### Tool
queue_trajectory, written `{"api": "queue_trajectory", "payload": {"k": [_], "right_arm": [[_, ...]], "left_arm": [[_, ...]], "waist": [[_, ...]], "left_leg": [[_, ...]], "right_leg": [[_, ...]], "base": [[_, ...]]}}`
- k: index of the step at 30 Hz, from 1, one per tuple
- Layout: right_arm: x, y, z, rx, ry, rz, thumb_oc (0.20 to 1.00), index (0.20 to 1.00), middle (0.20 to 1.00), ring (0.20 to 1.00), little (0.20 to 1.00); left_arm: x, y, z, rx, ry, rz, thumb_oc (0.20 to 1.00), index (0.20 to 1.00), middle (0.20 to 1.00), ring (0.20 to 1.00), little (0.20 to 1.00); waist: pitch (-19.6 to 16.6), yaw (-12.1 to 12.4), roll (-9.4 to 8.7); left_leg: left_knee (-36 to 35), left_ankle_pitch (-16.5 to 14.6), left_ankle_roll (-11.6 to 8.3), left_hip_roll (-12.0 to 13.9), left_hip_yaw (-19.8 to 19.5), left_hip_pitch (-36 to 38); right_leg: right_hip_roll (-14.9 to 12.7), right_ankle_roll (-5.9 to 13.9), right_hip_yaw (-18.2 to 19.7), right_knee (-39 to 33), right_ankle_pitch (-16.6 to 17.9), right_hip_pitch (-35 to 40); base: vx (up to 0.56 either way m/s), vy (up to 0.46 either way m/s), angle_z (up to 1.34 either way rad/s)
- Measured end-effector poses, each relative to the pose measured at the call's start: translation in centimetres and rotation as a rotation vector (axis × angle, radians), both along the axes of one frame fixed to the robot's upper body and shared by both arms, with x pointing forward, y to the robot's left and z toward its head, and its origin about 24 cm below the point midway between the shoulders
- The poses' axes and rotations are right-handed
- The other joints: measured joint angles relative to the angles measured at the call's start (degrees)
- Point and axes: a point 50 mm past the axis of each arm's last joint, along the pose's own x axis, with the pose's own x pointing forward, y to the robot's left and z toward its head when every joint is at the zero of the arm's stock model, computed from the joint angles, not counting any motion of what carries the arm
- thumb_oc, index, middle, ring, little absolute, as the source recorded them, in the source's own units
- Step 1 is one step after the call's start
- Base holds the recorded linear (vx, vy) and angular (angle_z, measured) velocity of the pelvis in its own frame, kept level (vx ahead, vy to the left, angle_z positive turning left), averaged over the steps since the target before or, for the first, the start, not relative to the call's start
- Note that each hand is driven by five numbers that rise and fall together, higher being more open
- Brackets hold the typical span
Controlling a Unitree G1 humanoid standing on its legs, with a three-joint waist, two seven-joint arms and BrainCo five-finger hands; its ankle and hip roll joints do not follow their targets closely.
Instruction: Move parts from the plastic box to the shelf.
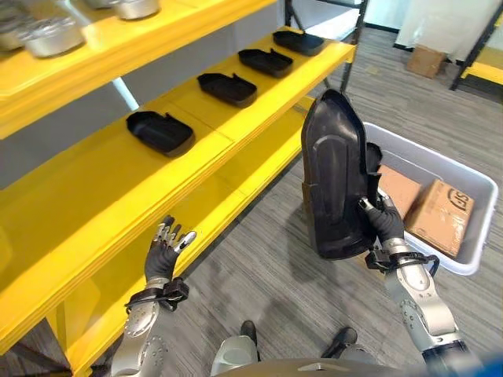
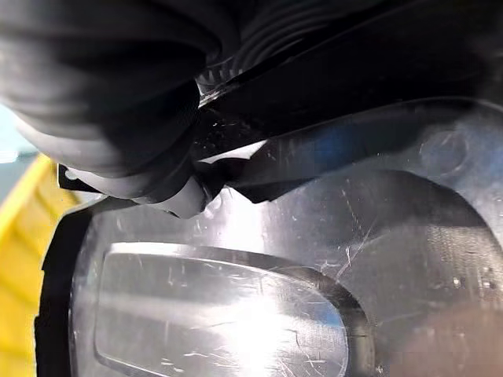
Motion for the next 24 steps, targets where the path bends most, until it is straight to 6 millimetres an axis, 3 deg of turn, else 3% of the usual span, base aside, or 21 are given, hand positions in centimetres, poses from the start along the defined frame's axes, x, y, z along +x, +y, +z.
{"api": "queue_trajectory", "payload": {"k": [3,4,7,8,9,10,11,12,13,14,15,16,17,19,20,21,22,24], "right_arm": [[0.0,1.3,0.0,0.024,-0.004,0.048,0.200,0.200,0.200,0.200,0.200],[0.4,2.0,0.5,0.033,-0.026,0.073,0.200,0.200,0.200,0.200,0.200],[1.0,2.6,1.2,0.033,-0.056,0.103,0.200,0.200,0.200,0.200,0.200],[0.9,2.4,1.1,0.031,-0.049,0.096,0.200,0.200,0.200,0.200,0.200],[0.7,2.1,0.9,0.032,-0.040,0.081,0.200,0.200,0.200,0.200,0.200],[0.5,1.9,0.8,0.024,-0.038,0.082,0.200,0.200,0.200,0.200,0.200],[0.1,1.8,0.7,0.024,-0.032,0.079,0.200,0.200,0.200,0.200,0.200],[-0.3,1.6,0.4,0.027,-0.022,0.074,0.200,0.200,0.200,0.200,0.200],[-0.5,1.9,0.3,0.027,-0.017,0.094,0.200,0.200,0.200,0.200,0.200],[-0.5,2.0,0.4,0.028,-0.024,0.107,0.200,0.200,0.200,0.200,0.200],[-1.2,1.8,-0.3,0.029,0.005,0.103,0.200,0.200,0.200,0.200,0.200],[-1.5,1.5,-0.7,0.030,0.021,0.095,0.200,0.200,0.200,0.200,0.200],[-1.7,1.1,-0.9,0.028,0.032,0.081,0.200,0.200,0.200,0.200,0.200],[-1.9,0.2,-1.0,0.018,0.035,0.052,0.200,0.200,0.200,0.200,0.200],[-1.9,-0.3,-0.9,0.006,0.033,0.040,0.200,0.200,0.200,0.200,0.200],[-2.1,-1.0,-0.9,-0.017,0.040,0.030,0.200,0.200,0.200,0.200,0.200],[-2.0,-1.0,-0.9,-0.022,0.039,0.032,0.200,0.200,0.200,0.200,0.200],[-1.8,-1.0,-0.5,-0.027,0.025,0.040,0.200,0.200,0.200,0.200,0.200]], "left_arm": [[0.2,0.4,0.5,0.023,-0.013,-0.001,1.000,1.000,1.000,1.000,1.000],[0.2,0.7,0.6,0.030,-0.015,0.006,1.000,1.000,1.000,1.000,1.000],[0.0,0.8,0.4,0.028,-0.003,0.020,1.000,1.000,1.000,1.000,1.000],[0.0,0.8,0.2,0.027,0.005,0.022,1.000,1.000,1.000,1.000,1.000],[0.1,0.9,0.3,0.028,-0.001,0.027,1.000,1.000,1.000,1.000,1.000],[0.5,0.8,0.5,0.034,-0.009,0.017,1.000,1.000,1.000,1.000,1.000],[0.8,0.7,0.6,0.054,-0.008,0.003,1.000,1.000,1.000,1.000,1.000],[1.1,0.7,0.9,0.073,-0.025,0.001,1.000,1.000,1.000,1.000,1.000],[1.1,0.9,1.0,0.078,-0.031,0.006,1.000,1.000,1.000,1.000,1.000],[1.2,0.8,0.9,0.079,-0.025,0.005,1.000,1.000,1.000,1.000,1.000],[1.2,0.3,0.6,0.084,-0.012,-0.023,1.000,1.000,1.000,1.000,1.000],[1.0,0.1,0.4,0.097,-0.001,-0.035,1.000,1.000,1.000,1.000,1.000],[0.9,-0.1,0.2,0.095,0.005,-0.037,1.000,1.000,1.000,1.000,1.000],[0.6,-0.7,-0.1,0.073,0.008,-0.039,1.000,1.000,1.000,1.000,1.000],[0.4,-0.9,-0.3,0.065,0.016,-0.038,1.000,1.000,1.000,1.000,1.000],[0.2,-1.0,-0.5,0.058,0.023,-0.035,1.000,1.000,1.000,1.000,1.000],[0.0,-1.0,-0.7,0.050,0.029,-0.028,1.000,1.000,1.000,1.000,1.000],[-0.4,-1.3,-1.1,0.029,0.039,-0.019,1.000,1.000,1.000,1.000,1.000]], "waist": [[0.4,1.5,-2.85],[1.1,2.5,-3.18],[2.4,2.4,-2.96],[2.9,2.0,-2.21],[3.1,1.8,-2.02],[3.7,0.9,-1.46],[4.0,-1.5,-0.75],[4.2,-2.5,-0.42],[4.5,-2.1,0.25],[5.3,-2.9,1.43],[5.7,-5.6,1.39],[5.7,-6.2,-0.04],[5.5,-6.3,-1.27],[4.6,-6.9,-1.56],[4.3,-7.5,-1.32],[4.0,-7.1,-1.32],[4.0,-6.8,-1.27],[3.7,-6.9,-0.72]], "left_leg": [[3.4,-1.2,0.98,-2.3,-1.4,-2.2],[6.2,-2.7,1.33,-3.1,-2.3,-4.2],[8.6,-4.9,3.42,-4.8,-3.3,-6.1],[10.1,-5.6,4.50,-4.7,-4.6,-6.5],[9.9,-5.6,4.92,-5.4,-4.8,-6.1],[9.9,-5.2,6.02,-7.0,-8.0,-5.9],[9.0,-3.9,6.97,-8.3,-10.9,-5.7],[5.6,-1.7,7.52,-8.4,-12.6,-3.5],[3.7,-1.1,7.89,-7.9,-13.8,-2.6],[3.0,-0.8,8.44,-6.9,-15.5,-1.9],[1.1,0.3,8.13,-8.0,-18.1,-0.1],[-0.2,0.7,8.06,-9.6,-19.0,1.2],[-1.2,0.6,7.88,-11.2,-19.7,2.3],[-2.6,0.6,7.91,-12.5,-21.8,4.2],[-3.1,1.0,7.89,-12.8,-23.3,5.0],[-3.8,0.6,7.15,-13.0,-24.0,6.8],[-3.5,0.0,5.98,-12.9,-23.4,7.4],[-2.0,-0.9,4.37,-12.8,-22.6,7.5]], "right_leg": [[-1.9,-1.01,0.9,-1.1,5.4,0.2],[-2.0,-0.83,0.8,-1.2,6.1,0.0],[-3.8,-0.78,1.2,-1.0,9.6,0.4],[-5.1,-0.25,3.6,1.4,9.7,0.3],[-6.0,-1.27,5.5,4.4,9.1,0.0],[-6.2,-1.85,11.7,7.8,11.6,-0.9],[-6.7,-2.92,17.6,12.0,13.5,-2.2],[-4.1,-0.04,26.6,17.3,7.1,-6.9],[2.0,1.61,32.7,18.2,2.1,-9.9],[8.7,0.71,36.1,17.4,-1.9,-11.0],[17.6,0.63,37.2,14.7,-4.7,-13.0],[20.0,0.25,36.5,11.6,-4.6,-13.9],[21.1,-1.37,33.7,8.3,-3.4,-14.2],[21.3,-2.76,30.1,4.0,-0.9,-12.0],[21.1,-2.74,30.3,0.8,0.5,-9.2],[21.0,-4.82,30.6,-4.4,3.9,-3.6],[21.5,-8.48,30.4,-7.3,5.9,-1.7],[21.9,-9.37,30.6,-9.9,6.4,0.5]], "base": [[0.04,0.256,0.45],[0.06,0.246,0.26],[0.13,0.314,0.32],[0.09,0.278,0.48],[0.15,0.343,0.65],[0.11,0.228,1.07],[0.17,0.178,1.35],[0.18,0.147,1.02],[0.16,0.096,0.56],[0.15,0.030,0.80],[0.12,-0.033,1.23],[0.11,-0.061,1.26],[0.09,-0.073,0.74],[0.09,-0.065,0.59],[0.09,-0.045,0.64],[0.08,-0.052,0.42],[0.05,-0.071,0.17],[0.06,-0.083,-0.07]]}}
